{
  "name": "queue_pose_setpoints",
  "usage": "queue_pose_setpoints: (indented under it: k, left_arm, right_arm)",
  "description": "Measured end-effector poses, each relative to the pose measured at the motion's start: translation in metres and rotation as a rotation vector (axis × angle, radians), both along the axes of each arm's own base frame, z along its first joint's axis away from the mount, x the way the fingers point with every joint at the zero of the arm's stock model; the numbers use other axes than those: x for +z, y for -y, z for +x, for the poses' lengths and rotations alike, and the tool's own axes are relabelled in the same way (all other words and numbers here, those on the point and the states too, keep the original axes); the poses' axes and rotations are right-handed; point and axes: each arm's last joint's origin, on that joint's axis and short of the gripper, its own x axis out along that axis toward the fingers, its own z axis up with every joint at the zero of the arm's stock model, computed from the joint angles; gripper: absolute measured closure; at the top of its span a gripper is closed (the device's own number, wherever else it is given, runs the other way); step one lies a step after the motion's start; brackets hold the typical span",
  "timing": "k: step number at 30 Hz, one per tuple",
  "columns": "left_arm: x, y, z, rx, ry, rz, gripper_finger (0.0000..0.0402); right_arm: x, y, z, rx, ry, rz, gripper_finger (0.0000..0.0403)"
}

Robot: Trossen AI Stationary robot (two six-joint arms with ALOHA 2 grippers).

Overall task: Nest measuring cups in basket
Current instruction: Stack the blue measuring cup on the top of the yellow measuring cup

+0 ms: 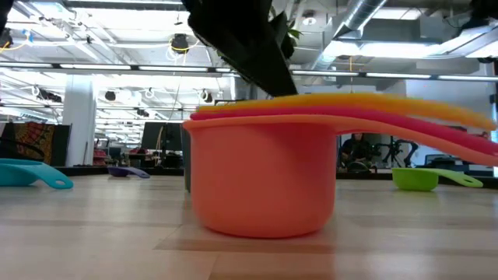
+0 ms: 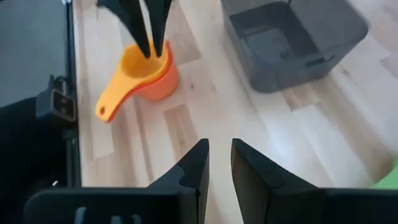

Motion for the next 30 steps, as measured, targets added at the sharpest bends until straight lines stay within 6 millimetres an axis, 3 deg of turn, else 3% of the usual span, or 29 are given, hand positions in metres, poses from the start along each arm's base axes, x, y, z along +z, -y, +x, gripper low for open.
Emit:
queue_pose_setpoints:
  k: [10,16,22,25,30]
  left_arm:
    - [0.002,-0.001,0.003,0.069,0.015,0.042,0.0327]
    - [0.014,0.004,0.006,0.129,0.085,0.085,0.0326]
    - [0.019,0.005,0.008,0.260,0.172,0.162,0.0326]
    - [0.023,0.004,0.011,0.300,0.227,0.161,0.0326]
    - [0.030,0.000,0.017,0.350,0.312,0.157,0.0326]
  right_arm:
    - [-0.004,-0.004,-0.006,0.098,-0.138,0.072,0.0315]
    - [-0.009,-0.006,-0.020,0.051,-0.285,0.167,0.0360]
    - [-0.011,-0.020,-0.044,-0.041,-0.320,0.259,0.0392]
    - [-0.016,-0.025,-0.053,-0.098,-0.340,0.273,0.0369]
    - [-0.034,-0.032,-0.056,-0.207,-0.421,0.228,0.0280]
